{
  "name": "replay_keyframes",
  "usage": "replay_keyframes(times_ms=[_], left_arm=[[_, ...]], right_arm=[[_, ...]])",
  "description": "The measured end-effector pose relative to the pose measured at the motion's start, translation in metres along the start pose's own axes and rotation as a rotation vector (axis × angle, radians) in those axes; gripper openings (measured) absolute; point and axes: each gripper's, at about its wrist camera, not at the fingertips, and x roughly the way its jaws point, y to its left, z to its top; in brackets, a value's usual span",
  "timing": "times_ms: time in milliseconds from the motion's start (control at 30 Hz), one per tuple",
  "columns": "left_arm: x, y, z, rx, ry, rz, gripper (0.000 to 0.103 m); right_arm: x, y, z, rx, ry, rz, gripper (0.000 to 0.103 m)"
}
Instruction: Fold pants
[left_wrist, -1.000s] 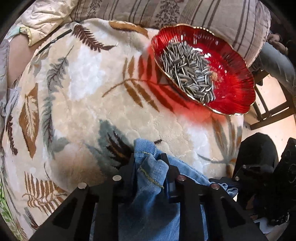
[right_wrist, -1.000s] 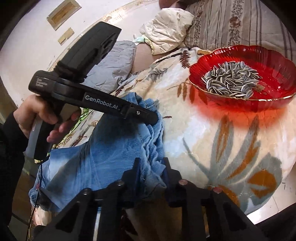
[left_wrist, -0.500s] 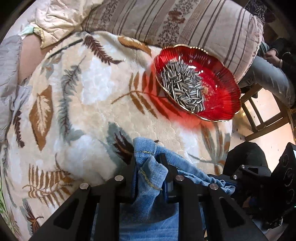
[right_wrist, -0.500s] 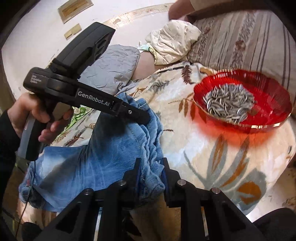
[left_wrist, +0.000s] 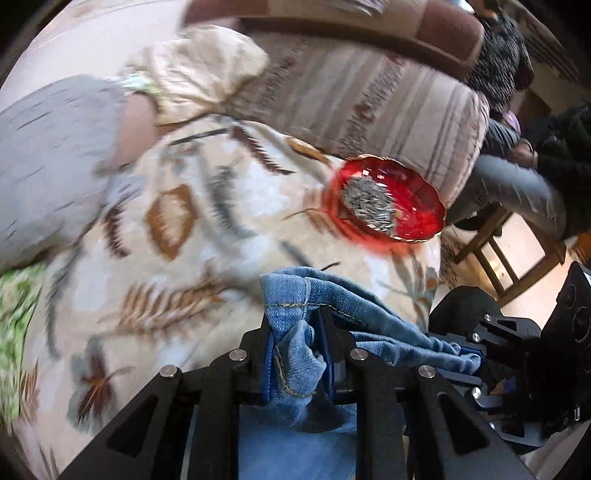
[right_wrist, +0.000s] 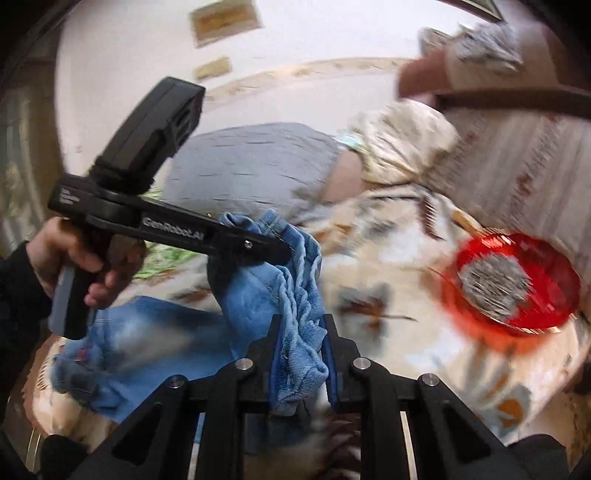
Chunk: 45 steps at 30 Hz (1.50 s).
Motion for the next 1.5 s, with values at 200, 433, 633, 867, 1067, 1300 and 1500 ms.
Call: replay_keyframes(times_ms=[200,433,633,867,1067,1300,1500], left_arm=[[-0.032,0.061,-0.070,-0.160,0.013,0.071,0.020],[0.001,0.114,-0.148,-0.337,0.133,0.106,0.024],[-0.028,0.111,-0.149,-0.386,0.060,0.179,0.071],[-0.117,0.091,-0.158,-0.411,0.054,0.370,0.072],[-0.236,0.046,-0.188,-0.384,0.152,0.591,0.073],[-0.252,0.026,-0.207,-0.426,0.189,0.561,0.101],[-0.163,0.033,-0.209,-0.528,0.068,0.442,0.101]], right_arm=[[0.029,0.091,-0.010,-0.131,0.039,0.126,0.020],[0.096,0.158,-0.063,-0.282,0.256,0.157,0.029],[0.089,0.161,-0.075,-0.316,0.283,0.208,0.076],[0.027,0.125,-0.045,-0.259,0.139,0.250,0.092],[0.021,0.113,-0.020,-0.222,0.100,0.260,0.092],[0.030,0.109,-0.020,-0.206,0.140,0.259,0.092],[0.028,0.087,-0.020,-0.234,0.165,0.208,0.092]])
